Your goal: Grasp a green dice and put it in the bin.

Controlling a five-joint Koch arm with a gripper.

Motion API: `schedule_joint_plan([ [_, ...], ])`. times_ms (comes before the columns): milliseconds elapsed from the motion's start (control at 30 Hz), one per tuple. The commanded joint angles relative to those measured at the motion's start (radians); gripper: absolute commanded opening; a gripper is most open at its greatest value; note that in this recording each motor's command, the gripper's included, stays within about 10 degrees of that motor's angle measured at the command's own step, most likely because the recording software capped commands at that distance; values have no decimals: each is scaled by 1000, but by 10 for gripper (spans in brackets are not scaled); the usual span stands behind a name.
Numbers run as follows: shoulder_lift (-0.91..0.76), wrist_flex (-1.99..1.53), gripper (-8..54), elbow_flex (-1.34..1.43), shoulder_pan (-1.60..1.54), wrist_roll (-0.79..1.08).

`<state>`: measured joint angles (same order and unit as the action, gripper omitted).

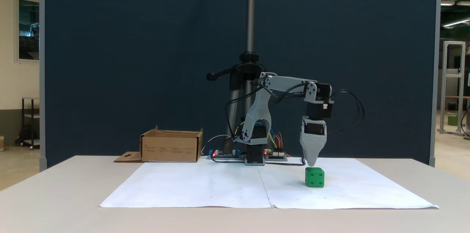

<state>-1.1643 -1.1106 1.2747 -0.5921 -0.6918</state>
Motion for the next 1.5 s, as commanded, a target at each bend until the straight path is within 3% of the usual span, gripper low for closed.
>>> schedule_joint_plan([
  [0, -20, 21, 434, -6, -21, -87],
  [1467, 72, 170, 431, 60, 11, -84],
])
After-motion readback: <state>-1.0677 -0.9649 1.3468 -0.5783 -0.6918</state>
